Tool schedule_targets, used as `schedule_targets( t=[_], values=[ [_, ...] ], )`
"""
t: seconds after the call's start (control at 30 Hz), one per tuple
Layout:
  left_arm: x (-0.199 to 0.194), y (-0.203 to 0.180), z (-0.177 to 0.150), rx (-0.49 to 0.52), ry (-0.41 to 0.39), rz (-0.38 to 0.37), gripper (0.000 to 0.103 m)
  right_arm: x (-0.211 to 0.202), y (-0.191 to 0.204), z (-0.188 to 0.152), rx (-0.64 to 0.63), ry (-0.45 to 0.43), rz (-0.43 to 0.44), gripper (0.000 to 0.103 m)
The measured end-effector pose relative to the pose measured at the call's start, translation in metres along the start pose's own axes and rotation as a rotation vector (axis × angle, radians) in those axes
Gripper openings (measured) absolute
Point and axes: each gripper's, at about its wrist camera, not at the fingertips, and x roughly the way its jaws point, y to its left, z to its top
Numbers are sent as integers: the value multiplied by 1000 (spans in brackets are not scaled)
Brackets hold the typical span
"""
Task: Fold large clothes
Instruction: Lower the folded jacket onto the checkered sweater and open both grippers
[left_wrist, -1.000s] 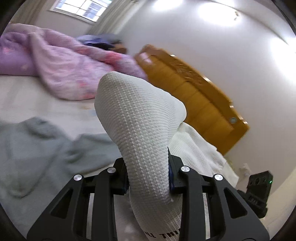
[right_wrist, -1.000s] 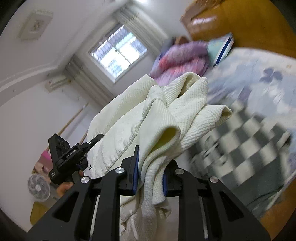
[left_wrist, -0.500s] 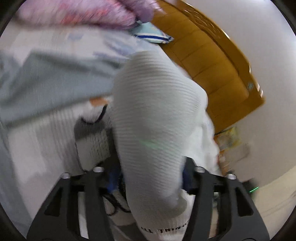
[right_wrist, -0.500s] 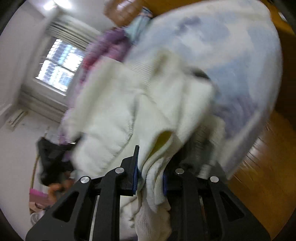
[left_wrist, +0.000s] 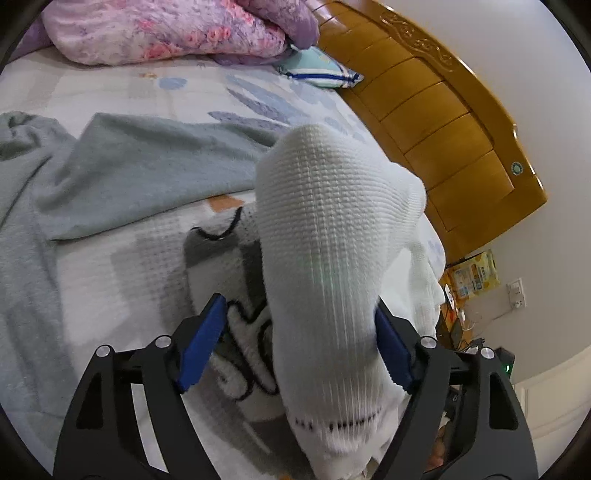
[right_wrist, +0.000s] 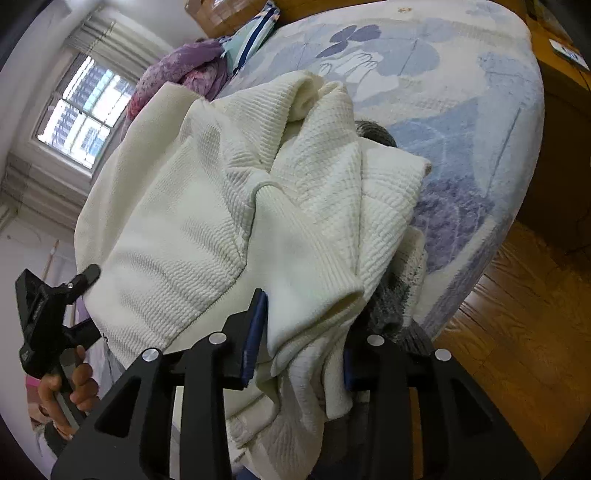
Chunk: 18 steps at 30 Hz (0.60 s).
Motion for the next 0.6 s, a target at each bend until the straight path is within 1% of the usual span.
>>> schedule_targets(
  t=[0.07, 0.1, 0.13, 0.17, 0.23, 0.27, 0.3, 0.4, 0.6],
  values=[
    [-14, 0, -7, 31, -16, 26, 81, -3, 7, -1, -45, 9, -42, 37],
    [-21, 0, -11, 48, -25, 42, 81, -5, 12, -2, -70, 14, -68, 41],
    [-26, 0, -16, 59, -32, 58, 81, -8, 17, -4, -102, 14, -105, 46],
    [-31, 0, -20, 72, -38, 76, 82, -12, 25, -7, -154, 9, -163, 47],
    [-41, 0, -29, 97, -49, 124, 83, -18, 38, -13, -237, 1, -247, 53],
    [-46, 1, -33, 110, -56, 143, 83, -22, 45, -18, -275, -4, -291, 54],
    [-49, 1, -36, 117, -57, 151, 83, -25, 49, -21, -299, -9, -308, 55],
    [-64, 2, -51, 135, -60, 190, 83, -41, 67, -31, -354, -40, -306, 58],
    [-100, 1, -74, 171, -105, 254, 86, -56, 111, -59, -440, -52, -216, 62]
  ],
)
